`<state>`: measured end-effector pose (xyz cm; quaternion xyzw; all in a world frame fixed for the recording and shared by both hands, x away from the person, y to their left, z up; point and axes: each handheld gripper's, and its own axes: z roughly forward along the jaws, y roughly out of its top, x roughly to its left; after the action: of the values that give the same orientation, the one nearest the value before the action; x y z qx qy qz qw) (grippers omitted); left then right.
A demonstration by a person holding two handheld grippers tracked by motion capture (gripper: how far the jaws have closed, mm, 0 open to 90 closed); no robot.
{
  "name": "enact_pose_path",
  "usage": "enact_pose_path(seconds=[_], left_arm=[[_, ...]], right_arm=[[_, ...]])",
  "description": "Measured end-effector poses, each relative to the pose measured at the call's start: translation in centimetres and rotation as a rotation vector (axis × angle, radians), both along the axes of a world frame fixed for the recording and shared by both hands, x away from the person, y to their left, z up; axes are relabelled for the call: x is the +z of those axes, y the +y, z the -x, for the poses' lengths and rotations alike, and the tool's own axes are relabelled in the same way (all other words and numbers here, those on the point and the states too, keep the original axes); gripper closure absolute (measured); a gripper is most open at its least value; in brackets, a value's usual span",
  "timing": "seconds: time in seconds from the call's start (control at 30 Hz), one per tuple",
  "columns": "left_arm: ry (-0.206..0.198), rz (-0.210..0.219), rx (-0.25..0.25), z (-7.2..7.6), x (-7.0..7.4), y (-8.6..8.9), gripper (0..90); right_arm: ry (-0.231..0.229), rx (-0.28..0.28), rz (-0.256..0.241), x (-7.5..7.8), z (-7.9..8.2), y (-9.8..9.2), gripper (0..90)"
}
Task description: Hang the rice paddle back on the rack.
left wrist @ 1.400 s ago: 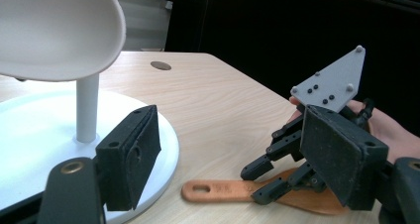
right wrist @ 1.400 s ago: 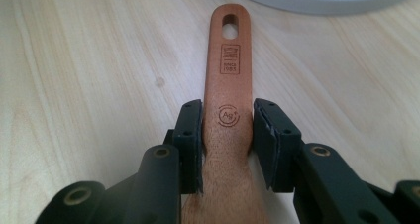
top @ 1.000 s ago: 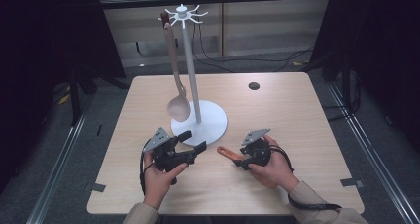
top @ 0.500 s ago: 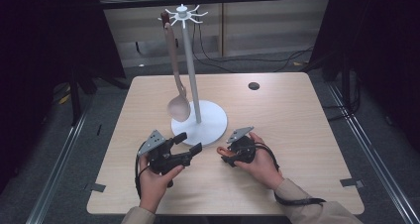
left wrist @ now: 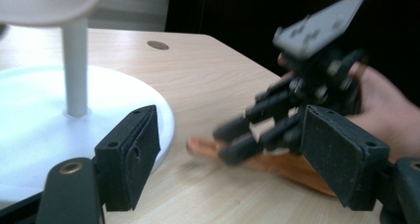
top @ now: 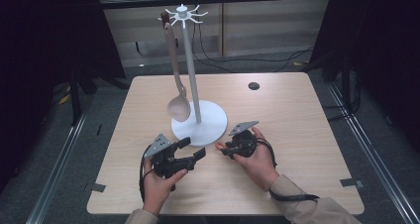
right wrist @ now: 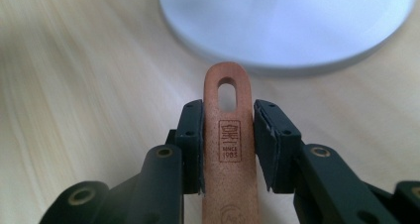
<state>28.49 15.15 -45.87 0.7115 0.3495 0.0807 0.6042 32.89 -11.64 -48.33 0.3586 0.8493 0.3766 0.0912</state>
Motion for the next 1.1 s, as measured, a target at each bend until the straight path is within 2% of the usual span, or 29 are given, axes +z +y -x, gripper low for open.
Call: enact_pose_path(seconds=[0.03, 0.1, 0.13, 0.17, 0.23, 0.33, 0.4, 0.53, 0.6, 0.7, 0.77, 0.87, 0.9, 1.1], left_arm=[[0.006, -0.006, -0.007, 0.0, -0.1, -0.3, 22.8], [0.031, 0.007, -0.013, 0.0, -0.4, -1.0, 22.8], [0.043, -0.002, -0.018, 0.1, -0.6, -1.4, 22.8], [0.058, 0.008, -0.028, 0.1, -0.8, -2.0, 22.9], [0.064, 0.006, -0.051, 0.1, -1.0, -3.0, 23.1], [0.085, -0.009, -0.065, 0.3, -1.2, -4.9, 24.3], [0.081, -0.009, -0.079, 0.3, -1.3, -6.0, 25.8], [0.111, 0.043, -0.067, 0.0, -1.4, -7.8, 35.2], [0.100, 0.049, -0.066, -0.2, -1.4, -8.2, 39.2], [0.113, 0.109, -0.045, -0.3, -1.3, -8.8, 47.1], [0.121, 0.128, -0.048, -0.4, -1.1, -9.0, 51.3], [0.129, 0.126, -0.049, -0.4, -1.0, -9.4, 55.4], [0.138, 0.139, -0.049, -0.5, -1.0, -9.6, 56.7], [0.147, 0.149, -0.039, -0.5, -0.9, -10.0, 72.1]], right_arm=[[-0.023, -0.016, -0.025, 0.5, 0.1, -0.2, 66.5], [-0.062, -0.042, -0.069, 1.5, 0.4, -0.8, 66.5], [-0.076, -0.057, -0.093, 1.9, 0.6, -1.0, 66.5], [-0.086, -0.072, -0.120, 2.3, 0.8, -1.3, 66.5], [-0.117, -0.101, -0.178, 3.2, 1.3, -1.8, 66.6], [-0.162, -0.121, -0.225, 4.3, 1.9, -2.4, 66.5], [-0.183, -0.137, -0.255, 5.0, 2.4, -2.6, 66.6], [-0.211, -0.152, -0.294, 5.9, 3.1, -2.9, 66.5], [-0.228, -0.151, -0.304, 6.2, 3.3, -2.9, 66.6], [-0.239, -0.157, -0.306, 6.4, 3.6, -3.0, 66.5], [-0.247, -0.157, -0.313, 6.5, 3.7, -3.1, 66.5], [-0.244, -0.157, -0.318, 6.6, 3.9, -3.1, 66.5], [-0.247, -0.155, -0.321, 6.7, 3.9, -3.0, 66.5], [-0.255, -0.156, -0.339, 7.0, 4.2, -2.9, 66.5]])
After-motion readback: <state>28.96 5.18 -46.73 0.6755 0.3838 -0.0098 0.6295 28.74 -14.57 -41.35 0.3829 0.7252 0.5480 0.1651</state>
